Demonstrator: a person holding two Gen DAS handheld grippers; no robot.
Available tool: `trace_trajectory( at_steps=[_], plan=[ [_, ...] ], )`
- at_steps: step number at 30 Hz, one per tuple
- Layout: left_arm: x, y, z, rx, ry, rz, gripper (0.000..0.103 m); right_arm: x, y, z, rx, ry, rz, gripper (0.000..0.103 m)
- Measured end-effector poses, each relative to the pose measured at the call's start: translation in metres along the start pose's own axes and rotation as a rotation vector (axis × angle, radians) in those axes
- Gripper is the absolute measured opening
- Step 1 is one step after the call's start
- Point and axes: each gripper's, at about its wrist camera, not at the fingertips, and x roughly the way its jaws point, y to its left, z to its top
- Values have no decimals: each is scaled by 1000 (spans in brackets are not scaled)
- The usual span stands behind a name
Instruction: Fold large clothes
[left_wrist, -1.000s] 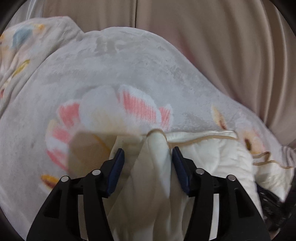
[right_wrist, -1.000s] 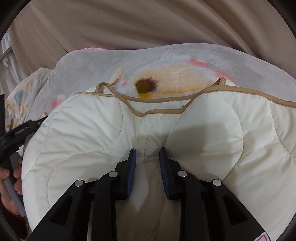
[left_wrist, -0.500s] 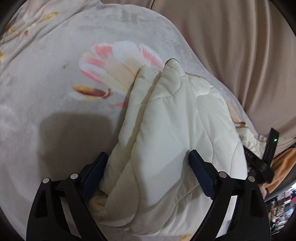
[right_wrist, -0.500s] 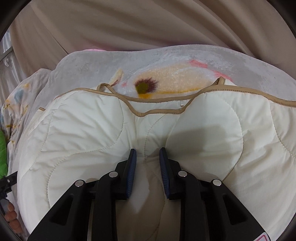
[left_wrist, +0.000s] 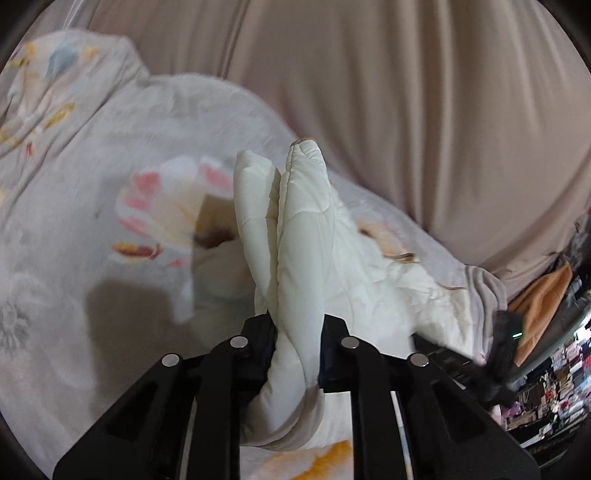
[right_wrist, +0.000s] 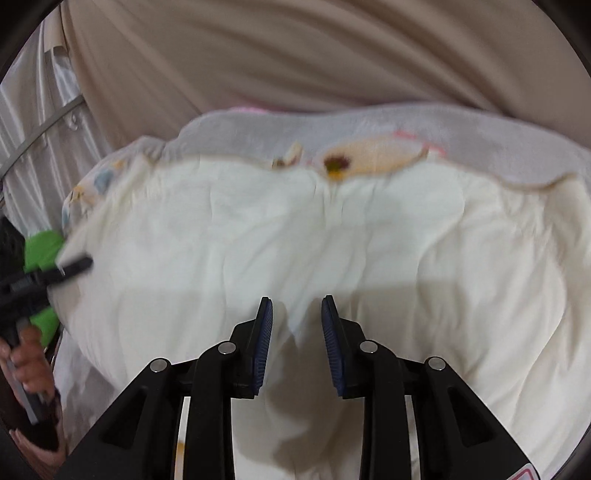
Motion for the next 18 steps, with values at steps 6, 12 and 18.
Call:
trace_trajectory(
  at_steps=[6, 12, 18],
  plan=[
    [-20, -84, 0, 173, -53, -120, 14, 24, -8, -24, 12, 26, 23, 25],
    [4, -160, -12, 293, -27, -202, 14, 20, -7, -34, -15, -49, 40, 25],
    [9, -180, -14, 308, -20, -201, 13, -40, -16, -64, 47, -56, 149, 22]
  ],
)
